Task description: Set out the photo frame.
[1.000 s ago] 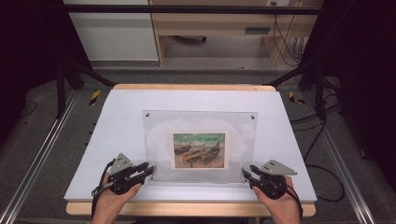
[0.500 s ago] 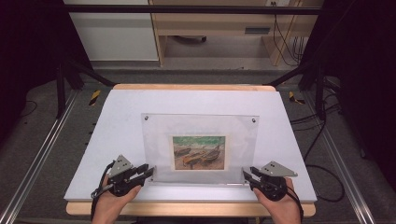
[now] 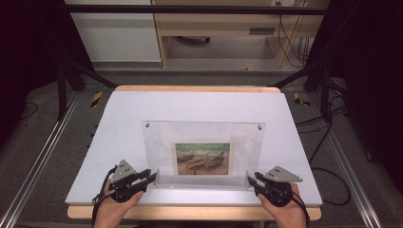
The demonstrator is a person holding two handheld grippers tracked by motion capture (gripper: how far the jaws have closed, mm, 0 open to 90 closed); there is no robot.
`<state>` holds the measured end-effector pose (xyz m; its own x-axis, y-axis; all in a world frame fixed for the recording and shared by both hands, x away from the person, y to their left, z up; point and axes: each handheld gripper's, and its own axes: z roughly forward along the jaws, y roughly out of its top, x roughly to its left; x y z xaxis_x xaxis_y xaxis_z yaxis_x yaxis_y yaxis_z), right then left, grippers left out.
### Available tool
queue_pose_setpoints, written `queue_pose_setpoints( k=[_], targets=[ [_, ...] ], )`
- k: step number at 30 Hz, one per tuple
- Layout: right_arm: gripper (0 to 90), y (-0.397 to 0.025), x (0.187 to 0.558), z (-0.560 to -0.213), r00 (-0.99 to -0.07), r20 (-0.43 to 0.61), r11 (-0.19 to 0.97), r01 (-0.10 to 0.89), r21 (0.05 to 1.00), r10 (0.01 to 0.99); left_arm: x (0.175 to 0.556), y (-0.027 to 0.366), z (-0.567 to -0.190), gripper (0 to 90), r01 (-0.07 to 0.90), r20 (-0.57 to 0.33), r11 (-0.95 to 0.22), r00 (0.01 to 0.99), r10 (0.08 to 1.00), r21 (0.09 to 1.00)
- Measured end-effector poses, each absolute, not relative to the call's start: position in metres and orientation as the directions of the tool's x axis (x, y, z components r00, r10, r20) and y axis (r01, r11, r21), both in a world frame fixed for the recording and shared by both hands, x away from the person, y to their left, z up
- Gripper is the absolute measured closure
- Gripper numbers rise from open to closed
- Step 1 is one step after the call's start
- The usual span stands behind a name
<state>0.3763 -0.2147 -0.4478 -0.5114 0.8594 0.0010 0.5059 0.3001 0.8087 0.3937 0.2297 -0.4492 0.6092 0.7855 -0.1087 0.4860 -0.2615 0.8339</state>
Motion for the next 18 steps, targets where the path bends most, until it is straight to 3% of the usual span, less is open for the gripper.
queue_pose_setpoints(
  k=[18],
  targets=[
    [67.1,-0.2152,0.3710,-0.4509,-0.521,0.003,0.311,0.516,0.798,0.854,0.3883,0.2284,-0.4512,68.4,0.492,-0.092,-0.296,0.621,0.778,0.818]
  ],
)
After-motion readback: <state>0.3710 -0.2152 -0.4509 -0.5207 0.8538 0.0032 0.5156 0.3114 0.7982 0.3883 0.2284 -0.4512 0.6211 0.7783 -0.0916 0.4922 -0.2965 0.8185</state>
